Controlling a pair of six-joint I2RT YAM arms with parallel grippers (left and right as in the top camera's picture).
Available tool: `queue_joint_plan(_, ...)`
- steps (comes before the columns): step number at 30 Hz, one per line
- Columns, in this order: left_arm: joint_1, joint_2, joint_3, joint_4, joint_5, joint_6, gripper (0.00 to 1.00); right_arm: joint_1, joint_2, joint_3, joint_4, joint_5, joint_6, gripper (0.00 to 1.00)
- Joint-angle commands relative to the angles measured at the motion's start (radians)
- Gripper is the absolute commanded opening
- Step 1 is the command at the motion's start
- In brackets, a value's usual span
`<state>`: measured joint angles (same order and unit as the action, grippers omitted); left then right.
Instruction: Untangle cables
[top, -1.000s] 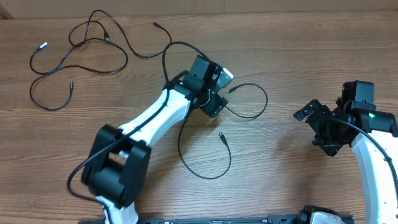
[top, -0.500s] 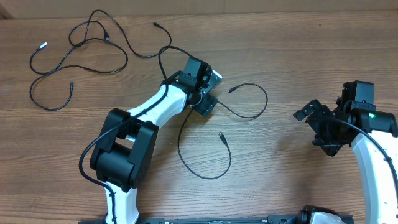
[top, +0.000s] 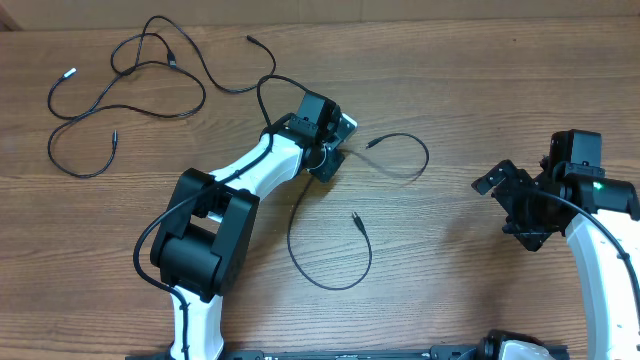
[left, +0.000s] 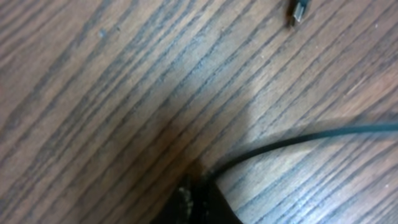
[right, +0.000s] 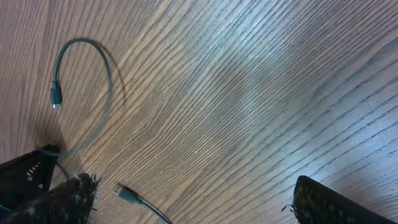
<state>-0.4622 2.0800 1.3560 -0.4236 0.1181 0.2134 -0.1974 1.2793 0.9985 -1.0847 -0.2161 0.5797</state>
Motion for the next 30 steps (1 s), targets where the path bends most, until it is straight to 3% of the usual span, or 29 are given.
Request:
queue_joint_plan(1,0.005,0.03,0.031,-0.027,0.014,-0.119,0.04,-0.003,-0.006,0.023,0.005,0.014,-0.005,1.0)
queue_joint_plan(7,0.006,-0.006,0.189,-0.217,0.009,-0.313,0.04,-0.003,-0.006,0.023,0.005,0.014,-0.005,1.0)
queue_joint_plan(14,0.006,-0.074,0.452,-0.579,0.01,-0.563,0.04,-0.003,-0.006,0.023,0.005,0.014,-0.005,1.0)
queue_joint_plan(23,0.006,-0.224,0.653,-0.884,0.01,-0.714,0.04,-0.003,-0.006,0.023,0.005,0.014,-0.005,1.0)
queue_joint_plan(30,0.006,-0.377,0.671,-0.933,0.013,-0.764,0.04,-0.003,-0.006,0.023,0.005,0.014,-0.005,1.0)
